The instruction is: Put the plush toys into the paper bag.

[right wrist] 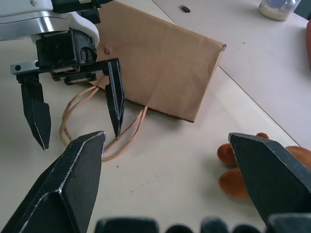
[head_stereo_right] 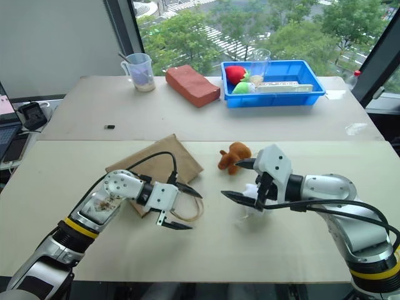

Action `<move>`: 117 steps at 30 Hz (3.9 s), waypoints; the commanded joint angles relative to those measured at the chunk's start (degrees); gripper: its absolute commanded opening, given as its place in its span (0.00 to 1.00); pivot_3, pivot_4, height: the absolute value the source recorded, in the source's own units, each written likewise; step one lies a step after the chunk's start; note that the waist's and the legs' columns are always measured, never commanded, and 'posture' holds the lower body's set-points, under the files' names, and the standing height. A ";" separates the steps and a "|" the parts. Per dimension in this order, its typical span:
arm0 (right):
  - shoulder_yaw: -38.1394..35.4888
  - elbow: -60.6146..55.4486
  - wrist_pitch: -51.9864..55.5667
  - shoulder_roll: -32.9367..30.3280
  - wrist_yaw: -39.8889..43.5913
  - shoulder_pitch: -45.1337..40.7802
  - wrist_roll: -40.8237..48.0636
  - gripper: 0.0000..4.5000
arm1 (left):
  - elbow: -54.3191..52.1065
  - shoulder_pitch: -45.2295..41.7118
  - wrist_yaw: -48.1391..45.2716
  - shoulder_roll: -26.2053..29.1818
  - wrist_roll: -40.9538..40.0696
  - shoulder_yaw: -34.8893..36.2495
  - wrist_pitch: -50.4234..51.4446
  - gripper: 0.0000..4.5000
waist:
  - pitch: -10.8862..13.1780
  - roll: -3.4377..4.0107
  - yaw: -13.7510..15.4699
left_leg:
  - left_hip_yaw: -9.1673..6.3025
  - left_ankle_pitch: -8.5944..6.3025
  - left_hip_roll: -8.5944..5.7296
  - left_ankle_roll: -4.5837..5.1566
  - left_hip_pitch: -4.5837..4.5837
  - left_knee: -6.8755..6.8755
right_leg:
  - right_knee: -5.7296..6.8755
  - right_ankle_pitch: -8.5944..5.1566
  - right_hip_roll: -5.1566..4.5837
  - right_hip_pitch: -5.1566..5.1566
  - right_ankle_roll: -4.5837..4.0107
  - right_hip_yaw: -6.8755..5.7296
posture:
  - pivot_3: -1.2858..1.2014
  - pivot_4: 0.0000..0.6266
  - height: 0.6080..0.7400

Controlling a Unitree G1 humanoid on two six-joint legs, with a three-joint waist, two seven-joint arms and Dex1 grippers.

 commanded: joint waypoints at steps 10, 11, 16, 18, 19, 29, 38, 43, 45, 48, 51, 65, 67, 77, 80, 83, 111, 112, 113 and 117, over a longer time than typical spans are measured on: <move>-0.99 -1.49 -0.64 0.53 -0.98 0.04 0.37 1.00 | -1.07 -0.16 -4.61 2.07 0.21 -1.75 5.14 0.02 | 0.00 0.00 0.03 | 0.00 0.00 0.00 0.00 0.01 0.01 | 0.01 0.00 0.00 0.00 0.00 -0.01 | 0.52 0.24 1.00; -0.93 -1.48 -0.87 0.54 -0.98 0.30 0.19 1.00 | -0.89 -0.27 -4.54 1.91 0.13 -1.61 5.05 0.02 | 0.00 0.00 0.05 | 0.00 0.00 0.00 0.00 0.00 0.01 | 0.01 0.00 0.00 0.00 0.00 -0.01 | 0.52 0.24 1.00; -1.01 -1.57 -0.99 0.60 -1.22 0.59 0.16 1.00 | -0.88 -1.68 -4.32 0.99 -2.07 0.17 6.52 0.02 | 0.00 0.00 0.00 | 0.00 0.00 0.00 0.00 0.00 0.02 | 0.01 0.00 0.00 0.00 0.00 0.00 | 0.52 0.24 1.00; -1.06 -1.30 -1.18 0.44 -1.10 0.44 0.02 1.00 | -1.54 -2.30 -4.81 0.95 -3.96 1.48 8.43 0.02 | 0.00 0.00 0.01 | 0.00 0.00 0.00 0.00 0.01 0.03 | 0.03 0.00 0.00 0.01 0.00 -0.01 | 0.52 0.24 1.00; -1.12 -1.25 -1.21 0.38 -1.06 0.39 0.01 1.00 | -2.25 -2.47 -4.99 0.96 -5.13 2.20 10.01 0.02 | 0.00 0.00 0.00 | 0.00 0.00 0.00 0.00 0.00 0.04 | 0.04 0.00 0.01 0.00 0.00 -0.01 | 0.52 0.24 1.00; -1.17 0.07 -1.88 0.15 -0.39 -0.03 -0.41 1.00 | -3.87 -8.45 -8.55 4.24 -16.27 10.83 21.70 0.02 | 0.00 0.00 0.02 | -0.01 0.00 0.00 0.00 0.01 0.06 | 0.10 0.00 0.01 -0.01 0.00 -0.02 | 0.52 0.24 1.00; -0.09 1.07 -2.00 0.17 0.91 -0.57 -1.09 1.00 | -3.31 -11.67 -7.52 3.61 -20.28 15.42 25.06 0.02 | 0.01 -0.01 -0.05 | -0.01 0.01 0.00 -0.01 0.01 0.06 | 0.10 0.00 0.02 -0.03 0.00 -0.01 | 0.52 0.24 1.00; 1.69 0.87 -0.03 2.67 0.80 -1.76 1.44 0.94 | -1.95 -15.22 -6.51 3.29 -23.03 18.39 27.39 0.01 | 0.01 -0.01 -0.08 | -0.02 0.01 0.00 -0.02 0.01 0.08 | 0.11 0.00 0.02 -0.02 0.00 -0.01 | 0.52 0.24 1.00; 2.16 1.30 1.18 3.95 0.70 -2.47 2.81 0.83 | -0.89 -16.14 -6.01 2.90 -22.94 18.76 27.16 0.00 | 0.01 -0.01 -0.10 | -0.02 0.01 0.01 -0.02 0.01 0.07 | 0.11 0.00 0.02 -0.02 0.00 -0.02 | 0.52 0.24 1.00; 4.32 2.35 1.59 6.85 -0.75 -4.16 2.32 0.59 | 0.13 -16.78 -5.47 2.42 -22.77 18.97 26.35 0.00 | 0.01 -0.01 -0.18 | -0.02 0.02 0.01 -0.03 0.02 0.07 | 0.11 0.00 0.02 -0.02 0.00 -0.01 | 0.52 0.24 1.00; 6.45 3.53 1.90 10.05 -2.41 -5.83 1.78 0.36 | 0.33 -17.07 -5.10 2.04 -22.98 19.09 26.27 0.00 | 0.01 -0.02 -0.25 | -0.02 0.03 0.01 -0.04 0.02 0.07 | 0.14 0.00 0.02 -0.05 0.00 0.00 | 0.52 0.24 1.00; 17.90 25.16 -6.84 31.79 -6.13 -15.26 -6.41 0.01 | 2.20 -19.99 -1.77 -1.48 -24.61 21.34 25.84 0.00 | -0.01 -0.05 -1.57 | -0.06 0.07 0.00 -0.11 0.01 0.10 | 0.66 0.01 0.04 -0.17 -0.02 0.00 | 0.52 0.24 1.00; 18.46 27.95 -8.04 34.07 -6.16 -16.08 -7.28 0.01 | 2.29 -20.35 -1.37 -2.03 -24.63 21.63 25.90 0.00 | -0.01 -0.05 -1.69 | -0.08 0.07 0.01 -0.12 0.01 0.10 | 0.68 0.01 0.05 -0.18 -0.02 -0.02 | 0.52 0.24 1.00; 21.29 46.19 -14.37 40.77 -14.38 -19.73 -19.48 0.01 | 2.34 -20.83 0.87 -2.88 -23.69 22.18 24.67 0.00 | -0.01 -0.04 -2.19 | -0.08 0.09 -0.01 -0.16 0.01 0.10 | 0.83 0.01 0.06 -0.31 -0.02 -0.03 | 0.52 0.24 1.00; 21.18 48.91 -15.19 40.80 -17.59 -19.70 -22.62 0.01 | 3.74 -21.32 2.93 -2.14 -22.70 23.49 23.63 0.00 | -0.01 -0.04 -2.66 | -0.08 0.10 -0.01 -0.18 0.01 0.08 | 0.87 0.01 0.06 -0.38 -0.02 -0.01 | 0.52 0.24 1.00; 20.78 49.60 -15.78 40.83 -19.30 -19.40 -24.19 0.01 | 5.61 -22.16 5.79 -1.81 -22.58 25.57 23.09 0.00 | -0.01 -0.04 -2.94 | -0.09 0.13 -0.01 -0.24 0.01 0.09 | 0.88 0.02 0.06 -0.38 -0.04 -0.01 | 0.52 0.24 1.00; 14.69 60.65 -20.27 45.52 -35.90 -24.46 -30.83 0.01 | 5.34 -21.44 20.92 1.57 -24.41 36.25 21.81 0.00 | -0.02 -0.03 -4.18 | -0.11 0.19 0.02 -0.33 0.05 0.10 | 1.00 0.06 0.10 -0.38 -0.10 0.03 | 0.52 0.24 1.00; 14.66 60.72 -20.10 45.30 -35.77 -24.38 -30.85 0.01 | 5.13 -21.28 20.82 1.60 -24.49 36.17 21.97 0.00 | -0.02 -0.03 -4.18 | -0.11 0.19 0.02 -0.33 0.05 0.10 | 1.00 0.06 0.10 -0.38 -0.10 0.03 | 0.52 0.24 1.00; 14.62 60.74 -19.94 45.10 -35.64 -24.28 -30.87 0.01 | 4.93 -21.16 20.77 1.62 -24.54 36.09 22.05 0.00 | -0.02 -0.03 -4.18 | -0.11 0.19 0.02 -0.33 0.05 0.10 | 1.00 0.06 0.10 -0.38 -0.10 0.03 | 0.52 0.24 1.00; 14.23 60.67 -19.04 44.58 -35.06 -23.71 -30.61 0.01 | 6.13 -22.50 21.38 1.75 -24.21 36.89 20.73 0.00 | -0.02 -0.03 -4.13 | -0.12 0.19 0.02 -0.33 0.05 0.11 | 1.00 0.06 0.10 -0.36 -0.10 0.03 | 0.52 0.24 1.00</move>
